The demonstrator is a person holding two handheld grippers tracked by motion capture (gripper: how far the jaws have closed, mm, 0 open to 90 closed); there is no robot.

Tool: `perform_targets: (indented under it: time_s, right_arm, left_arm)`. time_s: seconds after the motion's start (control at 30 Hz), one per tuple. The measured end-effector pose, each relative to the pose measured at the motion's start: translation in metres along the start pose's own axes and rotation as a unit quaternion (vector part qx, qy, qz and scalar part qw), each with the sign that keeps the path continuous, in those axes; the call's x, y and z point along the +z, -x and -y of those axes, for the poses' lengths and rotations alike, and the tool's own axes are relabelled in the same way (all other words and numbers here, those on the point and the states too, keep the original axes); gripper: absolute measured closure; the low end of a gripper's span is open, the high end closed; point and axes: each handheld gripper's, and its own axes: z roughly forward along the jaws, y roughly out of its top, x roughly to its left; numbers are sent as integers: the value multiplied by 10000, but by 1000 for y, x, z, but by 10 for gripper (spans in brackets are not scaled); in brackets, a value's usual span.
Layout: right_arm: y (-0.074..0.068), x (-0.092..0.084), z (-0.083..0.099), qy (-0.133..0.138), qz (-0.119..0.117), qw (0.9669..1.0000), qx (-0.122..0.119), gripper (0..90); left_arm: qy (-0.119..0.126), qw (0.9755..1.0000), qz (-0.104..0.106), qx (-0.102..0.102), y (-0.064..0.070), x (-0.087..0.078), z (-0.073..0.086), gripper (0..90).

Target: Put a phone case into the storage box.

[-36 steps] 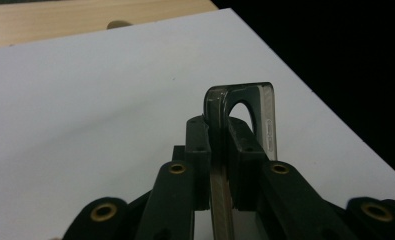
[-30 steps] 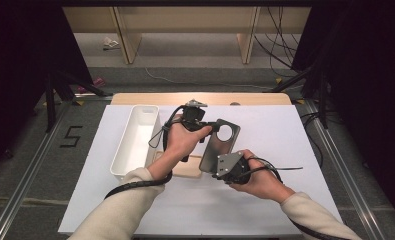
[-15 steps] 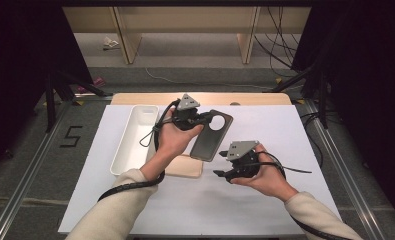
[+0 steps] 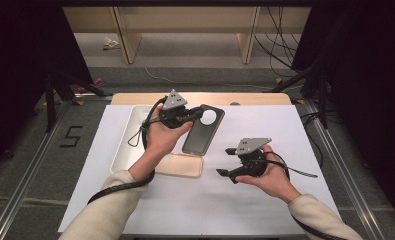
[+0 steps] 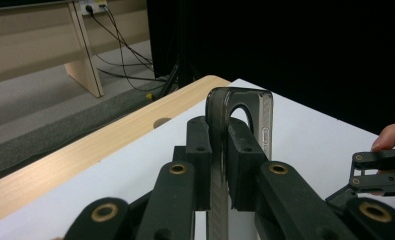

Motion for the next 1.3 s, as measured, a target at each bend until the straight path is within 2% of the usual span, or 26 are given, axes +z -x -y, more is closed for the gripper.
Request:
perform_targets:
  time_s: [0.07, 0.37, 0.8, 1.3]
  right_arm:
    - [2, -1, 3, 3, 79, 10000, 42, 224]
    - [7, -5, 8, 144, 103, 9993, 332, 191]
    - [9, -6, 11, 134, 155, 9990, 388, 190]
    - [11, -5, 12, 135, 163, 9987, 464, 189]
  left_arm:
    - [24, 9999, -19, 100, -2, -3, -2, 813]
    - [201, 9996, -74, 159, -14, -16, -8, 813]
    - [328, 9990, -216, 192, -34, -29, -11, 813]
    - [450, 9979, -456, 83, -65, -47, -13, 813]
